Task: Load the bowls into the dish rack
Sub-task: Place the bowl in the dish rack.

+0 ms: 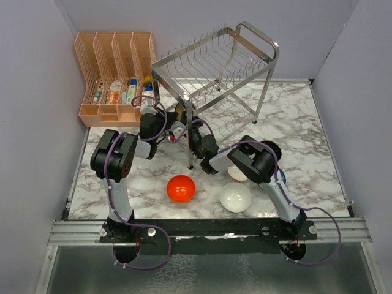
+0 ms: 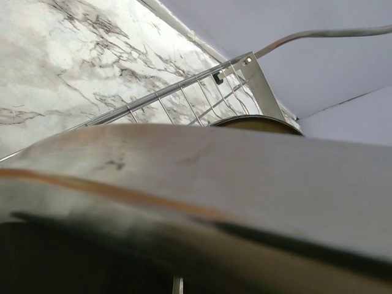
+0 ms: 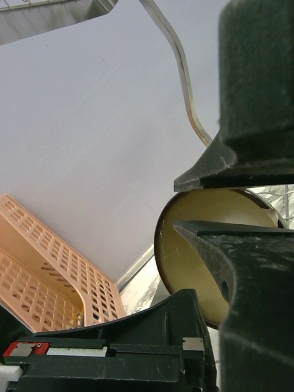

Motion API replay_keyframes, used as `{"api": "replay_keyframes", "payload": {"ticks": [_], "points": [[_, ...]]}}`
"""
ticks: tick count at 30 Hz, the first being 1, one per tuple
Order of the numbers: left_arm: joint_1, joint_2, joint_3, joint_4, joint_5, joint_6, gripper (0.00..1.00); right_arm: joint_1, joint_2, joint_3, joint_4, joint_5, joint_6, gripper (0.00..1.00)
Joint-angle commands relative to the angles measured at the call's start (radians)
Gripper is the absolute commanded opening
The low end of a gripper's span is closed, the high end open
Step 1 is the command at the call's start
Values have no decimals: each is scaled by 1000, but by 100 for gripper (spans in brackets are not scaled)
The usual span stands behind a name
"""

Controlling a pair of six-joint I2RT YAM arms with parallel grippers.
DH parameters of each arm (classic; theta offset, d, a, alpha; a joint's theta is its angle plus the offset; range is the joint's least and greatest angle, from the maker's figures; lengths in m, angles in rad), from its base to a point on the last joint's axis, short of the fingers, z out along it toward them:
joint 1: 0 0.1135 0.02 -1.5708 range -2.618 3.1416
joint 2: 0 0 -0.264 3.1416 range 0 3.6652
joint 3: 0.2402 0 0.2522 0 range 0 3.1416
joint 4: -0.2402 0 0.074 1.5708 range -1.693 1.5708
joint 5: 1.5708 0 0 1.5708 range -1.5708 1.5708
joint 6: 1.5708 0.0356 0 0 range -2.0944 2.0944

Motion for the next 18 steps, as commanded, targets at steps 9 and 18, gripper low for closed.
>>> {"api": "replay_keyframes", "payload": {"ticks": [9,18], "points": [[20,47,-8,-255,27,98,0,-12,-34,-48,11,9,118,63],[21,39,-10,-259,21,106,0,-58,-101,-64,-81,41,276,70]]}}
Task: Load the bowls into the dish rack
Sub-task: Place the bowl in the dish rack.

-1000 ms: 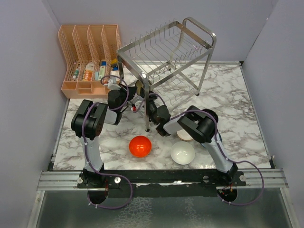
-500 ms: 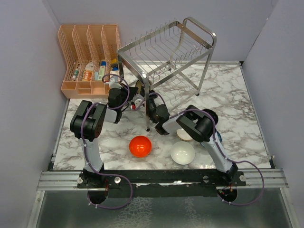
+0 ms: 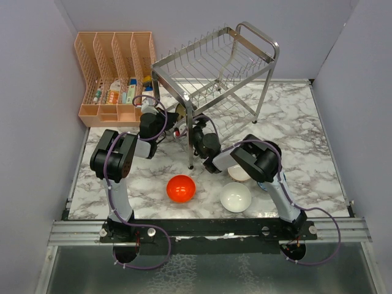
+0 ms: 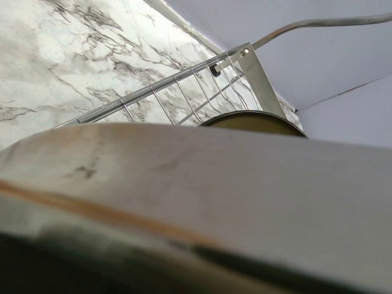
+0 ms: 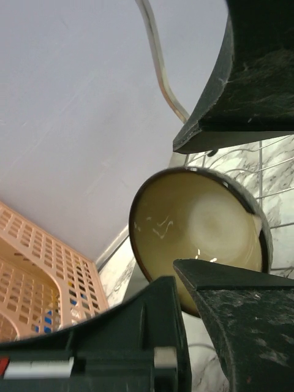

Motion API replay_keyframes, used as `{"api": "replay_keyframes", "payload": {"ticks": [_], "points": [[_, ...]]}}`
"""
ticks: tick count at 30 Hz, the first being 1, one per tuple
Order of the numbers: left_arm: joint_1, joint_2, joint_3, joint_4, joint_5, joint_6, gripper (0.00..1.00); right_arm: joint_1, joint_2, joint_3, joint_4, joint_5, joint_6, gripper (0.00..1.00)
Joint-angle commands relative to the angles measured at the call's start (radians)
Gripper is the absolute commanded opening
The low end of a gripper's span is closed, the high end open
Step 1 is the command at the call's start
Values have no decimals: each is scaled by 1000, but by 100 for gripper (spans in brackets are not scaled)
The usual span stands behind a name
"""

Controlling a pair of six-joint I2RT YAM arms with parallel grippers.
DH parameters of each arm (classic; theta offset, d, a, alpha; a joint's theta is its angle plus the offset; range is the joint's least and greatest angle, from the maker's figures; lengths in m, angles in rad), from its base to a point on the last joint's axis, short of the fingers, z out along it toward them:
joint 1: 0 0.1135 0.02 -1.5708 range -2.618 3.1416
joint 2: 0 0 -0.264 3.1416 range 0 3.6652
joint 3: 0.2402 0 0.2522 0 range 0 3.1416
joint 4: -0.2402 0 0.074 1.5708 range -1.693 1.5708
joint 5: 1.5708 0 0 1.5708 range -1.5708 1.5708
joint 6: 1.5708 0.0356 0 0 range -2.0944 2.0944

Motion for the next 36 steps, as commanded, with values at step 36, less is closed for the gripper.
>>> {"api": "replay_keyframes", "payload": {"ticks": [36], "points": [[20,30,-22,-229,-5,106,0,-52,-339,-144,-497,-64,608,73]]}}
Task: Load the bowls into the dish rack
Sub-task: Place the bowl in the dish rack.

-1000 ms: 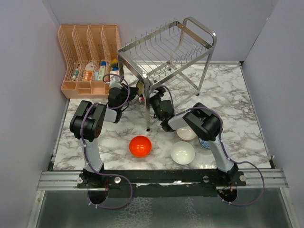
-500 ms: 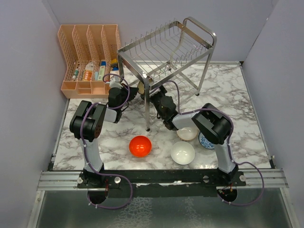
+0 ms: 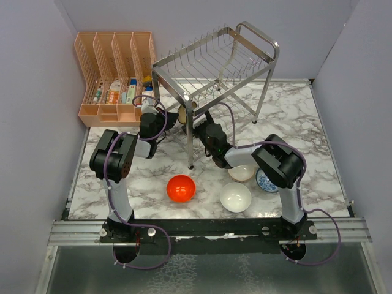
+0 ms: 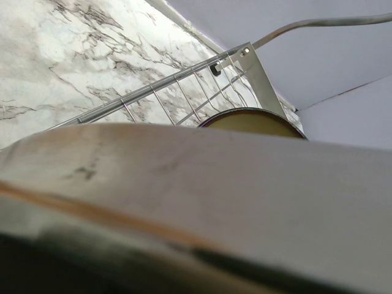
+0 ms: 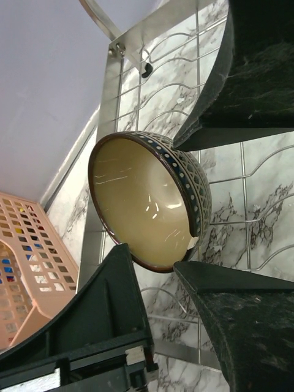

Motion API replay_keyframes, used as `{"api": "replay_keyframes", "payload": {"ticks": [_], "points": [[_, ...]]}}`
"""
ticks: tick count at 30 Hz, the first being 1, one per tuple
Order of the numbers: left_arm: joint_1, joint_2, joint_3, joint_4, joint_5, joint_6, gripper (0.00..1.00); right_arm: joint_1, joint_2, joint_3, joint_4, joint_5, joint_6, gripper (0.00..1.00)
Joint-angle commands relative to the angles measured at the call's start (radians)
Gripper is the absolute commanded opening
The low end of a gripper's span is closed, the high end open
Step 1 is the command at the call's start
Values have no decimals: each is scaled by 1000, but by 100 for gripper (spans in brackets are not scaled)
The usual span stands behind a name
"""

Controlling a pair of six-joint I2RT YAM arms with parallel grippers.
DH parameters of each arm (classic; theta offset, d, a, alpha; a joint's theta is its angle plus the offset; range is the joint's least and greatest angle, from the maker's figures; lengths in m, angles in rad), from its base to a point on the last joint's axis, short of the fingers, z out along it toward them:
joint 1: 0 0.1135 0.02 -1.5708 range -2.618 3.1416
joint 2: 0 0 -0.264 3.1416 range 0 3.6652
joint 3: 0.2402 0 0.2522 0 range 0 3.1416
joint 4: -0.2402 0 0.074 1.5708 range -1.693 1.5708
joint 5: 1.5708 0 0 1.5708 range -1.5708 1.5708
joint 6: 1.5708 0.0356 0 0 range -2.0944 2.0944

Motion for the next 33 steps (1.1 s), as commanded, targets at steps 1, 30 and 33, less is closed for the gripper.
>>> {"api": "replay_keyframes", "payload": {"ticks": [1,30,33], "points": [[20,34,-22,-219,-5,106,0,-4,-83,-17,-54,-4,112,73],[20,33,-25,-211,7,104,0,-58,-190,13,-237,63,554,73],[20,33,-25,-210,8,105,0,-66,-194,42,-308,57,593,73]]}}
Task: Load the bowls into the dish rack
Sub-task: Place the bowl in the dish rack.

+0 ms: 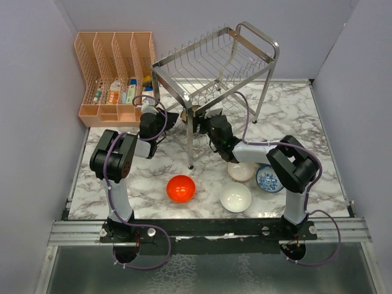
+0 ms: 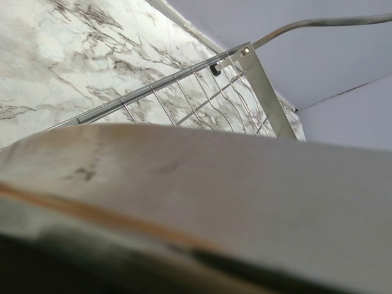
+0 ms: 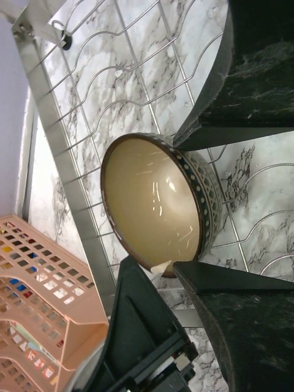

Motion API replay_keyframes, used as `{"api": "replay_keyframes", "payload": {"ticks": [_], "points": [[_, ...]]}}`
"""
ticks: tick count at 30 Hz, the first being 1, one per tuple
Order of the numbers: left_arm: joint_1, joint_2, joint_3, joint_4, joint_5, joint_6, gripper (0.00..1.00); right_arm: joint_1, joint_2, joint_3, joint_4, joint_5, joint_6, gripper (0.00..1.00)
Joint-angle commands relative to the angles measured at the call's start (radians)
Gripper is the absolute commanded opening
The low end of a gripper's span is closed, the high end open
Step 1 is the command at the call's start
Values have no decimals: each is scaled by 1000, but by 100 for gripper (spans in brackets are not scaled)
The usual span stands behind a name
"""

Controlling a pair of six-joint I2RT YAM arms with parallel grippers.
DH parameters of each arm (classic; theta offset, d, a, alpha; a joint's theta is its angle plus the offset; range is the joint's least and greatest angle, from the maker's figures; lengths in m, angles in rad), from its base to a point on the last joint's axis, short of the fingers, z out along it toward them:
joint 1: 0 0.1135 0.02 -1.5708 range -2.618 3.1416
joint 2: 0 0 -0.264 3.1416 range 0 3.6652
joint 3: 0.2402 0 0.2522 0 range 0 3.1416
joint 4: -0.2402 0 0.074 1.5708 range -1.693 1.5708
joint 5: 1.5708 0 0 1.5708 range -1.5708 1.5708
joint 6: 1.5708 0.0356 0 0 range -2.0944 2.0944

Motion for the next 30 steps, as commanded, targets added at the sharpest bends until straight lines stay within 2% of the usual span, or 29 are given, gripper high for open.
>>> {"api": "replay_keyframes", "payload": {"ticks": [1,10,15,30], "points": [[20,31,-25,-209,8,106,0,-20,-59,46,-66,-10,122,73],[20,29,-31,-200,14,107,0,-89,-134,-8,-102,-157,270,73],[20,-10,-41,-195,29,117,0,-144,-151,42,-280,-203,382,71],[20,-168,-18,-345,110,173,1,-152,-108,117,-462,-207,406,70]]}}
